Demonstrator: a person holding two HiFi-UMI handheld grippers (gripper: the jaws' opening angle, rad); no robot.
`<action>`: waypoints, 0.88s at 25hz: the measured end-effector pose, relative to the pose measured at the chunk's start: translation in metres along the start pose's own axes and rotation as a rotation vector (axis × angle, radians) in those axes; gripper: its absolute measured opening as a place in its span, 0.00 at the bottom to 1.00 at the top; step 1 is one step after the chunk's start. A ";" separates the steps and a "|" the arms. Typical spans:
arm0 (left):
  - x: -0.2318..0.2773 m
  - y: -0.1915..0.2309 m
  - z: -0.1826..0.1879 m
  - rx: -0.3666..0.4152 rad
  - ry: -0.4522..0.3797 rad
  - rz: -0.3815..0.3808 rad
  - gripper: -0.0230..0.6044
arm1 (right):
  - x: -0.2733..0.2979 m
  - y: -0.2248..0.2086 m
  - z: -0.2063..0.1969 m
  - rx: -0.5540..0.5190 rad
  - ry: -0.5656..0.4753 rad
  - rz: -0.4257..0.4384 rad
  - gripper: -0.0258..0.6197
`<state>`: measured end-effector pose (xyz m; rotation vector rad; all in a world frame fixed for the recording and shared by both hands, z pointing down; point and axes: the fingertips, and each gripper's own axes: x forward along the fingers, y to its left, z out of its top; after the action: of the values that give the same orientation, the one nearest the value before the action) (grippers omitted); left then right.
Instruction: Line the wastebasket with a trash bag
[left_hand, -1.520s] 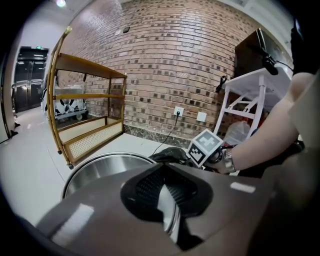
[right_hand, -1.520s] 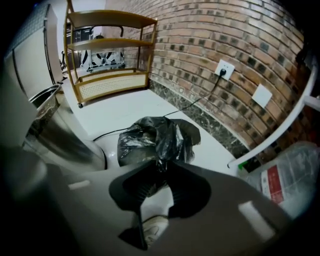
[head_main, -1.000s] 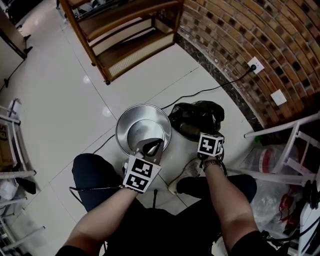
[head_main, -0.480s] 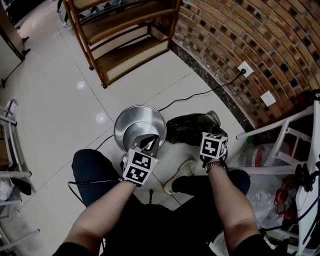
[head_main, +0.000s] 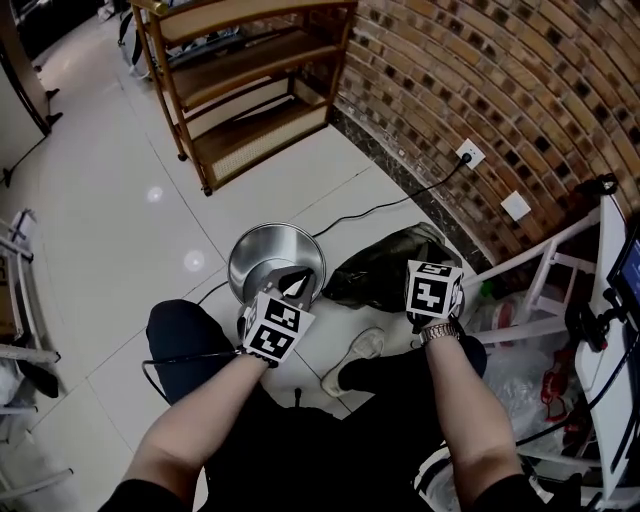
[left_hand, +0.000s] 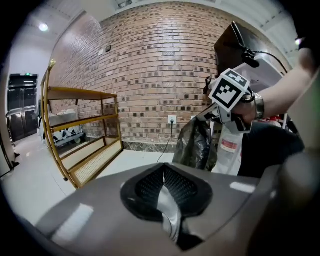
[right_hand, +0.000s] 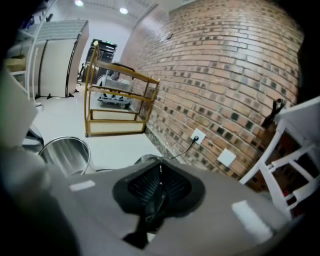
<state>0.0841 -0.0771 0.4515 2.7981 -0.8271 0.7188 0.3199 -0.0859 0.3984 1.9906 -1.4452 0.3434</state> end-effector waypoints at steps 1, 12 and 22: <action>-0.001 -0.002 0.004 0.003 -0.003 -0.011 0.04 | -0.006 0.000 0.008 -0.005 -0.013 0.005 0.06; 0.015 -0.016 0.046 0.148 0.060 -0.142 0.33 | -0.068 0.005 0.090 -0.060 -0.151 0.087 0.06; 0.027 -0.029 0.043 0.189 0.135 -0.163 0.37 | -0.121 0.012 0.150 -0.091 -0.271 0.155 0.05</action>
<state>0.1371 -0.0773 0.4272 2.8963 -0.5263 0.9914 0.2417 -0.0923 0.2217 1.9123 -1.7563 0.0729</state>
